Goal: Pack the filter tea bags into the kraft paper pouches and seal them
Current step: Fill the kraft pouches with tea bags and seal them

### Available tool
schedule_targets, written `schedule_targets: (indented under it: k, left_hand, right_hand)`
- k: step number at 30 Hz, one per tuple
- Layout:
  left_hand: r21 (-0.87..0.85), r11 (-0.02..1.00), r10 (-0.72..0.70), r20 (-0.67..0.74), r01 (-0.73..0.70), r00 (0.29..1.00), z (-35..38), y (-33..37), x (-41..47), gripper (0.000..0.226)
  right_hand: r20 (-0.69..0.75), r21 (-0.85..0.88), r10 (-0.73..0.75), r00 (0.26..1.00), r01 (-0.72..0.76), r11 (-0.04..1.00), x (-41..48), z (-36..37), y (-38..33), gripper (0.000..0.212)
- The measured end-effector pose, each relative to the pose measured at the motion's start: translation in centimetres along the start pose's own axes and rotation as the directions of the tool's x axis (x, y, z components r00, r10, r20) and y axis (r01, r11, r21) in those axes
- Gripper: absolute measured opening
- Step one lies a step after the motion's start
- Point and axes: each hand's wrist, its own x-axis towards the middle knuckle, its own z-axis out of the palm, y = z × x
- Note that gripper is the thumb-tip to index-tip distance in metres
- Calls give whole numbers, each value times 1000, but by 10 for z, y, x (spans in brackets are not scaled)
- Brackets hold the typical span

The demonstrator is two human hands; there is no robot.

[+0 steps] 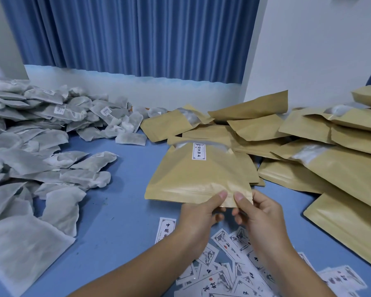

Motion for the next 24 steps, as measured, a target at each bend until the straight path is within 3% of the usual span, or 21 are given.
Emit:
schedule_targets:
  k: [3,5,8,11,15,21,24]
  left_hand:
    - [3,999,37,1,-37,999,5,0,2,22]
    - [-1,999,41,18,-41,999,7,-1,2,27]
    - [-10,999,36,21,-35,999,7,-4,-1,37]
    - [-33,997,74,-34,-75,997,4,-3,0,28]
    - [-5,996,86,-27,-86,996,1,-4,1,6]
    - [15,996,83,-51,-82,995,2,2,2,11]
    - [40,993,116,-43,-114,992,3,2,1,1]
  right_hand:
    - [-63,93,29,998,-23,995,-5,7,-1,16]
    - [-75,199,92,993,-76,977,-9,13,0,18]
    - [-112,165,83,990,-64,984,-6,13,-1,15]
    - [-197,205,77,977,-35,978,0,5,-6,13]
    - [-164,318,153,975,-94,943,-1,5,-4,13]
    - [-170,251,148,974,-103,963,-1,8,-1,15]
    - [-159,281,148,976,-99,955,-1,11,-1,12]
